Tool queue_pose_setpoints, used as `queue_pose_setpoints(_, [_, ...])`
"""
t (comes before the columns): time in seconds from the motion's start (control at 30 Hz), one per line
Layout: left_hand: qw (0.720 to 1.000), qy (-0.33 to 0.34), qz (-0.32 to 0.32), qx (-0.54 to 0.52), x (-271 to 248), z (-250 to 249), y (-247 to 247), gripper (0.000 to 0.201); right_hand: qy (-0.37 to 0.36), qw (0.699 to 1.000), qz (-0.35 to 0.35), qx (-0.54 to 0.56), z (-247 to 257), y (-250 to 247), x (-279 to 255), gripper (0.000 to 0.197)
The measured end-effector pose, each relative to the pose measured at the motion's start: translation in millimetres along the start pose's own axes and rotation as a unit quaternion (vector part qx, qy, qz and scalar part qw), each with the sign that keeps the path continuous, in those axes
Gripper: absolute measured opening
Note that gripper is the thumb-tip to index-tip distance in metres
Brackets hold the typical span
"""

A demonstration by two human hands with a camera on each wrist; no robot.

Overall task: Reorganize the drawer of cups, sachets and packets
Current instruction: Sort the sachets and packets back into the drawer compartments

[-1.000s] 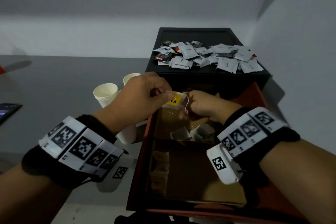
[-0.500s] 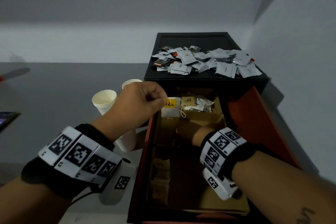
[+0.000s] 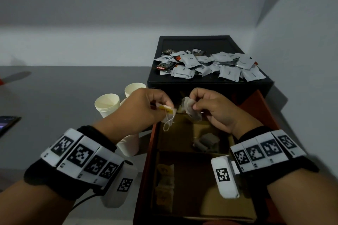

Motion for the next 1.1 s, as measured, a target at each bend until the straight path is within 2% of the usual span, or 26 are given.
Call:
queue_pose_setpoints(0.07, [1.000, 0.003, 0.018, 0.001, 1, -1, 0, 0.026, 0.006, 0.999, -0.006, 0.051, 0, 0, -1, 0.014])
queue_pose_setpoints(0.17, [0.999, 0.046, 0.009, -0.014, 3, -1, 3, 0.024, 0.030, 0.990, -0.004, 0.139, 2, 2, 0, 0.031])
queue_pose_setpoints(0.23, [0.997, 0.078, 0.012, -0.019, 4, -4, 7, 0.012, 0.039, 0.986, 0.021, 0.158, 3, 7, 0, 0.032])
queue_pose_setpoints(0.3, [0.994, 0.106, 0.011, -0.024, 4, -9, 10, 0.012, 0.051, 0.984, 0.062, 0.158, 5, 13, -1, 0.030])
queue_pose_setpoints(0.4, [0.992, 0.126, -0.005, -0.018, 5, -13, 11, 0.014, 0.058, 0.988, 0.084, 0.118, 10, 16, -3, 0.019])
queue_pose_setpoints(0.47, [0.994, 0.105, -0.034, -0.014, 6, -11, 9, 0.018, 0.072, 0.994, 0.038, 0.069, 9, 9, -2, 0.015])
queue_pose_setpoints(0.53, [0.995, 0.084, -0.053, -0.016, 7, -7, 8, 0.024, 0.091, 0.993, -0.028, -0.072, -1, -3, 3, 0.016])
queue_pose_setpoints(0.57, [0.995, 0.071, -0.060, -0.021, 7, -6, 8, 0.025, 0.113, 0.979, -0.045, -0.161, -8, -8, 4, 0.017])
queue_pose_setpoints(0.6, [0.996, 0.060, -0.064, -0.028, 7, -6, 8, 0.023, 0.137, 0.956, -0.033, -0.258, -16, -11, 5, 0.018])
queue_pose_setpoints(0.7, [0.996, 0.054, -0.069, -0.027, 7, -9, 10, 0.021, 0.215, 0.846, 0.097, -0.479, -43, -11, 8, 0.034])
queue_pose_setpoints(0.73, [0.996, 0.051, -0.071, -0.024, 7, -10, 11, 0.023, 0.231, 0.812, 0.140, -0.518, -49, -8, 7, 0.040])
queue_pose_setpoints(0.77, [0.996, 0.045, -0.071, -0.025, 8, -10, 13, 0.024, 0.242, 0.794, 0.166, -0.532, -53, -5, 5, 0.043])
queue_pose_setpoints(0.83, [0.996, 0.035, -0.071, -0.028, 10, -11, 15, 0.025, 0.241, 0.773, 0.189, -0.556, -60, 0, 2, 0.043])
queue_pose_setpoints(0.93, [0.997, 0.026, -0.069, -0.040, 12, -11, 15, 0.035, 0.236, 0.724, 0.174, -0.625, -68, -4, 1, 0.049])
queue_pose_setpoints(1.03, [0.997, 0.014, -0.063, -0.035, 12, -9, 14, 0.040, 0.275, 0.719, 0.171, -0.615, -77, -11, 4, 0.046])
queue_pose_setpoints(1.1, [0.998, 0.014, -0.064, -0.007, 12, -8, 14, 0.035, 0.307, 0.716, 0.171, -0.603, -78, -11, 7, 0.057])
Point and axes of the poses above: each hand's wrist, its own x-axis towards the middle knuckle, its own y-axis out of the palm, z = x × y, the point moved 1 cm from there along x, towards the middle knuckle, and after that the axes turned 7 degrees about -y, right-handed, at the moved point
